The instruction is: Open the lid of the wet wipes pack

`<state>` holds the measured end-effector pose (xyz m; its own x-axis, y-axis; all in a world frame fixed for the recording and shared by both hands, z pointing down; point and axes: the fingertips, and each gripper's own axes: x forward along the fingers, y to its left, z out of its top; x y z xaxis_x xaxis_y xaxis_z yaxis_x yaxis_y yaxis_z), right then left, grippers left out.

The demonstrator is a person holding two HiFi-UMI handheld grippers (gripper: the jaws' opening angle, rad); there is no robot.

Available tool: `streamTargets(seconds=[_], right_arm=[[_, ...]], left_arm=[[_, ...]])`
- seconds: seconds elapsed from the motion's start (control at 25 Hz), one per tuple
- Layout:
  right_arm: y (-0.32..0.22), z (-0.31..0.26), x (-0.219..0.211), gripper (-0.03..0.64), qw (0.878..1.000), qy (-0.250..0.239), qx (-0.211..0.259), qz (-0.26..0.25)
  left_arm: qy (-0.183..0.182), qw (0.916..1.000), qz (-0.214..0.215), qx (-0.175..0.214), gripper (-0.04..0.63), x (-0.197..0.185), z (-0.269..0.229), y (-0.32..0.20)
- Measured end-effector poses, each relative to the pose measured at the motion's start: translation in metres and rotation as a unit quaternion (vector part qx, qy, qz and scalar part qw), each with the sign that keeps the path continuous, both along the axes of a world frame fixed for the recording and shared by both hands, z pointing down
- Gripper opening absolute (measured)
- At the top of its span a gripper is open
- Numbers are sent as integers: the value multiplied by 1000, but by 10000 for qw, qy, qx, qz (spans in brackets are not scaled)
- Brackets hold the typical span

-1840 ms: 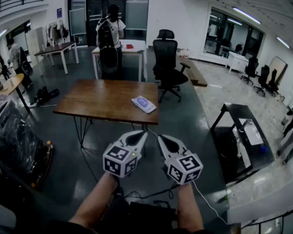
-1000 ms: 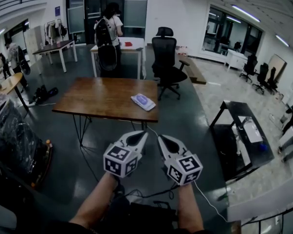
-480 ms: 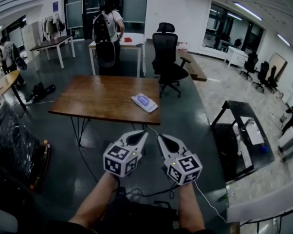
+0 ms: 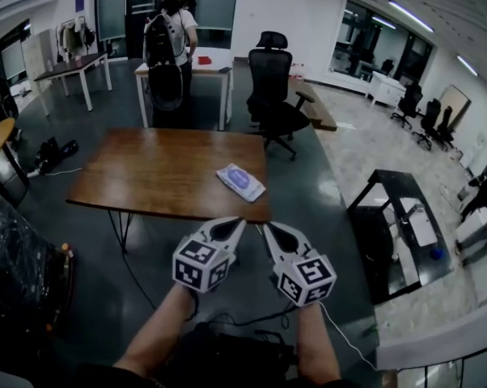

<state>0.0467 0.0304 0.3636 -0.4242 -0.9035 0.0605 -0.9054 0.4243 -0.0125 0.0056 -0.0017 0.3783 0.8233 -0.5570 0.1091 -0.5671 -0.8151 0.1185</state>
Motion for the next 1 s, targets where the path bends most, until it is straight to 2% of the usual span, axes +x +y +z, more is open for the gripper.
streamTargets(seconds=[0.32,0.56,1.0], right_arm=[[-65,4,-17,11,9993,5,-82,359],[-101,12,-23,11,9988,80,-184,436],[-183,34,11,12,9993,240,-293,13]], left_arm=[[-132,9993,306,-190,5,-17,16,-63],[-160,9989,379,-238,5,-18,22,-102],[-346,9987,-117,-347,5,6,53,-180]])
